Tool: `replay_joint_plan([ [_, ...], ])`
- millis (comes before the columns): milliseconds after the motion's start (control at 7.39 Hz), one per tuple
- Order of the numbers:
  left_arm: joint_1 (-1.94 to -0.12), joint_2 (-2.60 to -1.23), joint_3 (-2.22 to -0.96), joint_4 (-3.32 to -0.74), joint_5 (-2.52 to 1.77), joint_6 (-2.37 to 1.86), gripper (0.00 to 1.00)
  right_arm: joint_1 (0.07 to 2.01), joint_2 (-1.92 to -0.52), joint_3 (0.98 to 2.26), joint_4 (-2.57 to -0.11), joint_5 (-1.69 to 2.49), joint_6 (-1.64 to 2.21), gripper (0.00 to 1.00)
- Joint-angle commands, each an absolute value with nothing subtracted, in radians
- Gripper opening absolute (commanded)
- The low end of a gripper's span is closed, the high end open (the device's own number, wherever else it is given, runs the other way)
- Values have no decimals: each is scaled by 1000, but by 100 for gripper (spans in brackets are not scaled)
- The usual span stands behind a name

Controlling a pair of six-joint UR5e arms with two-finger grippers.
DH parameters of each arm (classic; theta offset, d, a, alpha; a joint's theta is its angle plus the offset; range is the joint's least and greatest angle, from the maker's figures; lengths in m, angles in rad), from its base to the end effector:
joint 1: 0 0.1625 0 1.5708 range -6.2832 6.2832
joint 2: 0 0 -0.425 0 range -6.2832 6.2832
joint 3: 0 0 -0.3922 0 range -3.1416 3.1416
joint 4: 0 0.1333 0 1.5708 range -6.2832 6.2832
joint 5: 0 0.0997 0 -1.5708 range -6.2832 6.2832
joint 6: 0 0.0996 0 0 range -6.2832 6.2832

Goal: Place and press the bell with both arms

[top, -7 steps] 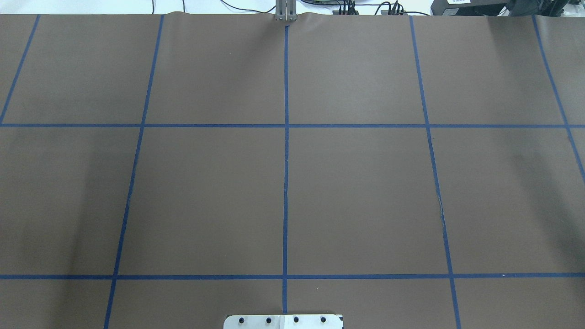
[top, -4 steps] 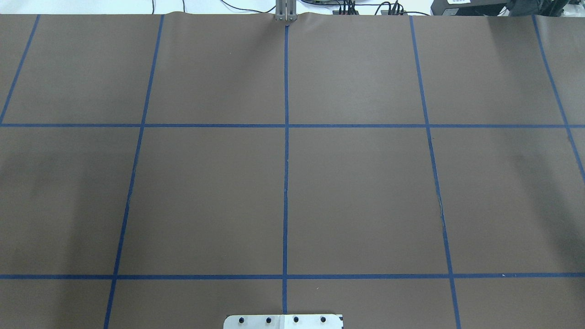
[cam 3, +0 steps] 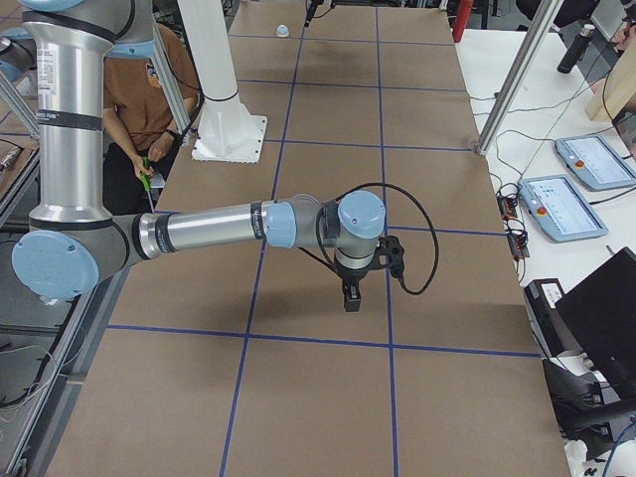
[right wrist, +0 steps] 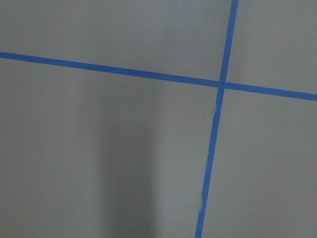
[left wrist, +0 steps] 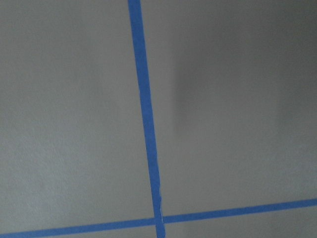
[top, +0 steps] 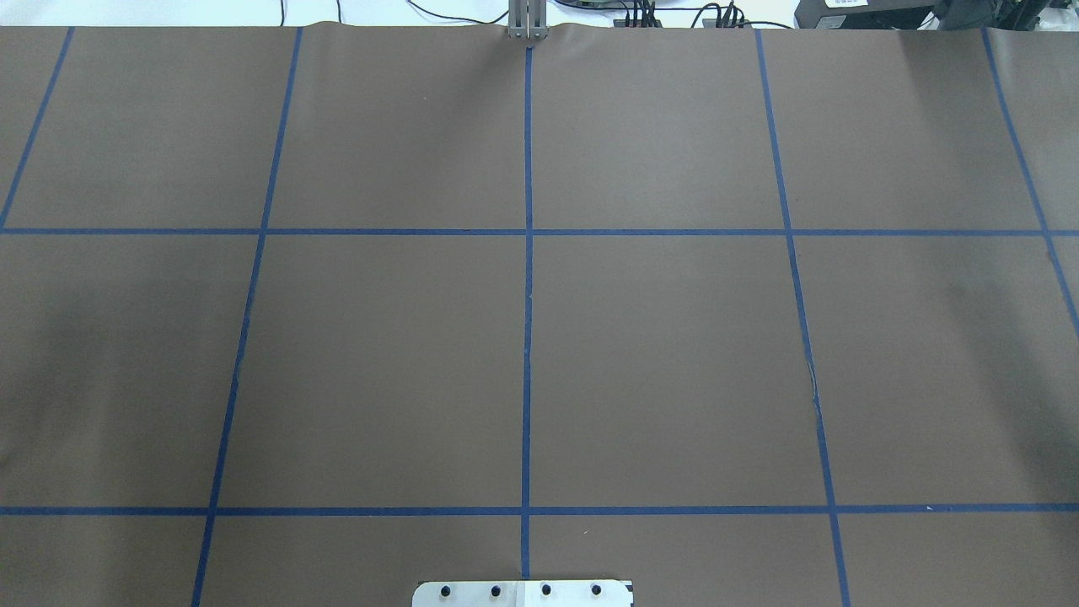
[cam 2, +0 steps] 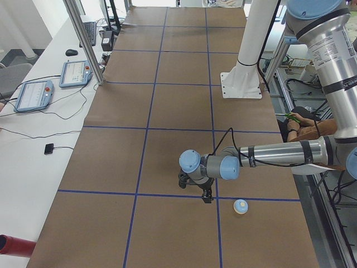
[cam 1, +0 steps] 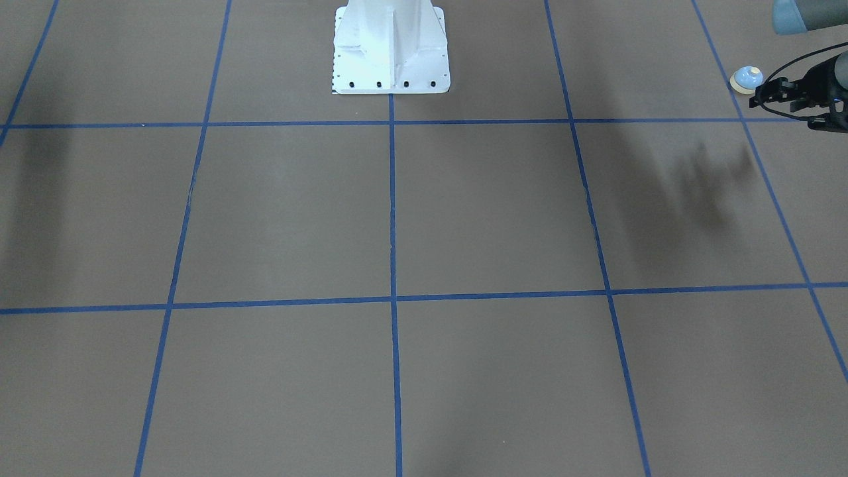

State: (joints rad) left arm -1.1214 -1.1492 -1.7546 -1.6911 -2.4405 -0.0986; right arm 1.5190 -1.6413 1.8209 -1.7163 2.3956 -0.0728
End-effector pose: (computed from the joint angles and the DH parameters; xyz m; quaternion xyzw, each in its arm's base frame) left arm 0.0783 -0.2939 0.7182 -0.1651 0.3905 0.1336 0.8958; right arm 0.0364 -0.4604 0.5805 0.0198 -0.4006 -0.0639 0.9138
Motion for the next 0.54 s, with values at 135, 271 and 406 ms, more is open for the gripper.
replay_joint_plan([
  [135, -1039, -1083, -1755, -1709, -2436, -110, 100, 1513, -1641, 1819, -1717, 2396, -74, 100],
  [271, -1025, -1063, -1753, -1727, -2434, -113, 100, 1506, -1640, 1819, -1715, 2396, -74, 100],
  [406, -1003, -1062, -1747, -1727, -2427, -115, 100, 1499, -1640, 1819, -1715, 2393, -72, 100],
])
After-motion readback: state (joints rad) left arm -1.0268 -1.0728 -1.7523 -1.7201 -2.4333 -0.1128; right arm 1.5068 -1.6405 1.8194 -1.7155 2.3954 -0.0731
